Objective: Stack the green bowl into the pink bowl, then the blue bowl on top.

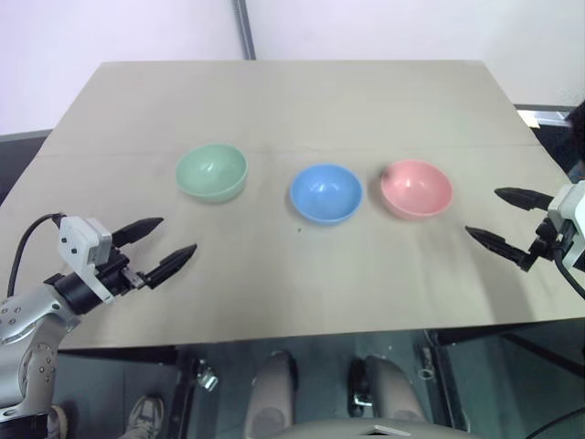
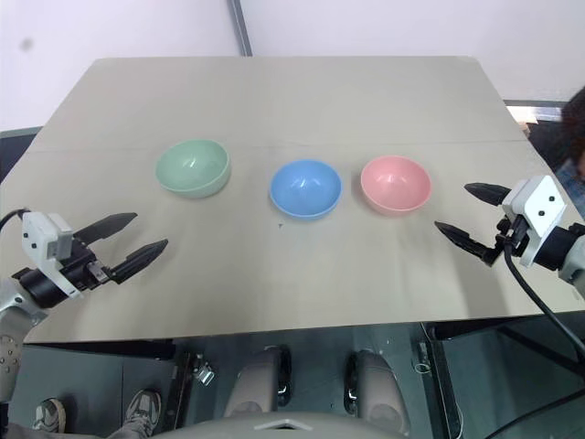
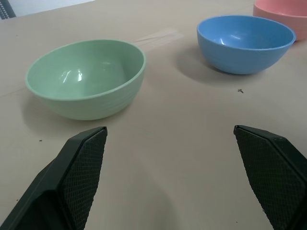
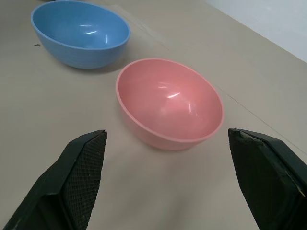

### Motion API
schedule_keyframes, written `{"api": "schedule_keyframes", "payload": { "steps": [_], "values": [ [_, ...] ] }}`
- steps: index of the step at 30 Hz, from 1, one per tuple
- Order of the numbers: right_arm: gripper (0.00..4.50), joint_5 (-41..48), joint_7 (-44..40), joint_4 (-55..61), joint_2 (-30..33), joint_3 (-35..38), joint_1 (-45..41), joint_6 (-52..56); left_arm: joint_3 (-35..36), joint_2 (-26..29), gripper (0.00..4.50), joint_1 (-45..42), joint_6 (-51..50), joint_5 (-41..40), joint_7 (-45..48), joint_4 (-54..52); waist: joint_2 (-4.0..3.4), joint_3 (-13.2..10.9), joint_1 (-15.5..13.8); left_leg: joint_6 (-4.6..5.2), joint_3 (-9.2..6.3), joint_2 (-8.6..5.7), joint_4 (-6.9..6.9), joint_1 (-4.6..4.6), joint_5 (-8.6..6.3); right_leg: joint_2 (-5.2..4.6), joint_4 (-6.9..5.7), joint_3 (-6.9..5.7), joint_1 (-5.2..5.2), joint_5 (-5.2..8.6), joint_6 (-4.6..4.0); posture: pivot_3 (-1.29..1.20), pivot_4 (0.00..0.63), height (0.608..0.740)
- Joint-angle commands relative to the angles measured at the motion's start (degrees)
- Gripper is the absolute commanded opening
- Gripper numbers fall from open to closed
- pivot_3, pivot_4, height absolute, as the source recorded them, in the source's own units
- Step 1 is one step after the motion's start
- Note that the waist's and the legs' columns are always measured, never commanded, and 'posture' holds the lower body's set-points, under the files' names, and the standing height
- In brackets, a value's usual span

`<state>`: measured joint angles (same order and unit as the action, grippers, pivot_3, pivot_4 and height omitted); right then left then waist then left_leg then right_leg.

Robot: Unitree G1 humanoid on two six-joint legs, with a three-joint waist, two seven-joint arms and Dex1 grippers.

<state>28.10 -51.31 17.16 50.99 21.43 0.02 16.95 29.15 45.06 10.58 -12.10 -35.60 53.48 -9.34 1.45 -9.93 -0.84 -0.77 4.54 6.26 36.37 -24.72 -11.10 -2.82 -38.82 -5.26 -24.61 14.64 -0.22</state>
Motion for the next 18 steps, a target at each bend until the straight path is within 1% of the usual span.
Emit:
{"api": "schedule_keyframes", "payload": {
  "steps": [1, 7, 12, 15, 18],
  "values": [
    [4.41, 0.2, 0.2, 1.9, 0.3, 0.2, -1.2, 0.3, 1.1, 0.8, 4.49, -1.6, -1.1, -1.1, 0.4, -0.9, 0.0, 0.0, 0.0, 0.0, 0.0, 0.0, 0.0, 0.0, 0.0, 0.0, 0.0, 0.0, 0.0, 0.0, 0.0, 0.0, 0.15, 0.74],
    [4.41, -1.0, 3.3, 3.7, -1.2, -2.4, -3.3, 2.0, 0.6, 1.0, 4.49, -3.2, -4.2, -3.3, 2.1, -3.2, 0.01, 0.0, 0.0, 0.0, 0.0, 0.0, 0.03, 0.02, 0.0, 0.0, -0.02, 0.01, 0.01, -0.01, 0.01, 0.0, 0.15, 0.74],
    [4.41, 0.2, 5.5, 5.5, -2.6, -5.6, -6.6, 6.6, 0.1, 0.8, 4.49, -4.3, -4.9, -3.7, 3.3, -4.3, 0.0, 0.0, 0.1, 0.0, 0.01, 0.0, 0.03, 0.02, 0.0, 0.01, -0.03, 0.02, 0.0, -0.01, 0.01, 0.0, 0.15, 0.74],
    [4.41, -0.6, 5.3, 5.0, -3.2, -10.4, -10.8, 8.9, -0.9, 0.9, 4.49, -4.9, -5.3, -4.0, 4.5, -5.6, 0.0, 0.0, 0.1, 0.0, 0.01, 0.01, 0.03, 0.02, 0.0, 0.02, -0.04, 0.02, 0.0, -0.01, 0.01, 0.0, 0.15, 0.74],
    [4.41, -4.2, 5.0, 2.4, -4.1, -16.1, -15.4, 8.6, -2.7, 0.9, 4.49, -5.6, -5.0, -3.2, 5.6, -6.6, 0.01, 0.0, 0.2, 0.01, 0.04, 0.0, 0.03, 0.03, 0.01, 0.02, -0.05, 0.04, 0.0, -0.01, 0.01, 0.0, 0.15, 0.74]
  ]
}}
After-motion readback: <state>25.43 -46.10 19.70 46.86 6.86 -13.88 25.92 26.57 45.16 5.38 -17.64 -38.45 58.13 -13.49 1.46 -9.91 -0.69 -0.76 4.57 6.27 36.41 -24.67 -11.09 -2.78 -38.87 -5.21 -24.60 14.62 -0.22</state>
